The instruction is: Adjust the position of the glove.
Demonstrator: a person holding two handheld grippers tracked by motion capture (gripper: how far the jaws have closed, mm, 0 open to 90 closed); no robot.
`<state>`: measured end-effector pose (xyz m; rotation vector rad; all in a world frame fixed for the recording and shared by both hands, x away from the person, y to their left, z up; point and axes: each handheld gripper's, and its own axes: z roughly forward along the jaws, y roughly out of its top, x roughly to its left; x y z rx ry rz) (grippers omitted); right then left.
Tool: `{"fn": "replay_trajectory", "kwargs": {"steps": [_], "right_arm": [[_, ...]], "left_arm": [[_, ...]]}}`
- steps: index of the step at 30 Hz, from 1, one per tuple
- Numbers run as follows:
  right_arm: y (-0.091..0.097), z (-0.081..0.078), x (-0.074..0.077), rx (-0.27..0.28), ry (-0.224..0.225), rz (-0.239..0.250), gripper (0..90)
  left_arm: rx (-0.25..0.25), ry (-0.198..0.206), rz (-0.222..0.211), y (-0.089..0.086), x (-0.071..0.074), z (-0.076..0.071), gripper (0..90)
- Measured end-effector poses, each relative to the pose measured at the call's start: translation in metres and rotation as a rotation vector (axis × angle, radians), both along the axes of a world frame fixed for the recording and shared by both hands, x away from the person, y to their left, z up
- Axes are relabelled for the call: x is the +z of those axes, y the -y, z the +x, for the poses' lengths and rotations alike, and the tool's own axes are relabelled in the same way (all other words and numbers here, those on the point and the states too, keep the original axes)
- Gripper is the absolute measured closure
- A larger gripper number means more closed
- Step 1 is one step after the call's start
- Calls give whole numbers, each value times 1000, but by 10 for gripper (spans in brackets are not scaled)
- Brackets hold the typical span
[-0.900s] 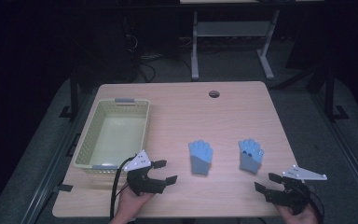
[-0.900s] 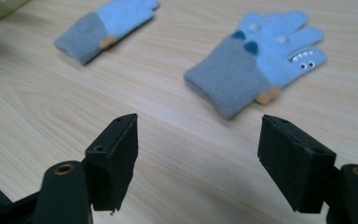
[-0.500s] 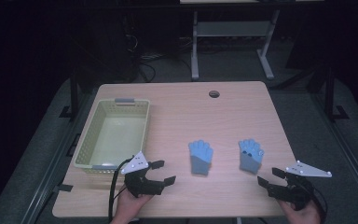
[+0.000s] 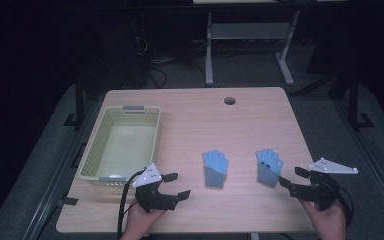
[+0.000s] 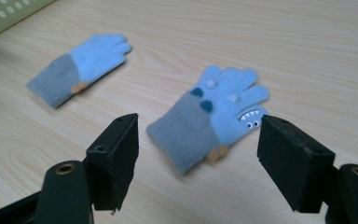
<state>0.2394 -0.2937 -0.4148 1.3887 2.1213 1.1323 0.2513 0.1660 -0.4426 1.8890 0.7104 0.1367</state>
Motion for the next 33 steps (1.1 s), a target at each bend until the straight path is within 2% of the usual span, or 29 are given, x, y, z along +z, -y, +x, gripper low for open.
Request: {"fn": "replay_trajectory", "kwargs": {"steps": [5, 8, 15, 18, 22, 24, 27, 29, 32, 33], "right_arm": [[-3, 14, 5, 27, -11, -9, 275], [-8, 22, 9, 45, -18, -32, 273], [-17, 40, 13, 72, -62, -48, 268], [-21, 47, 15, 82, -73, -62, 269], [-27, 56, 17, 102, -94, -86, 288], [-28, 61, 16, 105, -110, -98, 293], [-29, 71, 11, 104, -147, -115, 292], [-29, 75, 8, 101, -154, -132, 293], [-31, 81, 2, 108, -170, -153, 307], [-32, 84, 0, 98, -204, -151, 315]], "left_arm": [[-12, 1, 5, 4, -1, 1, 223], [-19, -6, 8, 5, -2, 1, 222], [2, -16, -17, 1, -2, 3, 223], [1, -8, -23, 0, -1, 3, 223], [0, 7, 4, 1, 0, 3, 224], [1, -2, -3, 1, -1, 4, 224], [-9, 9, -7, 0, 0, 4, 224], [-1, 2, -27, 0, 0, 4, 223], [2, 0, -29, -2, 0, 3, 224], [3, 5, -30, -3, 0, 3, 223]]}}
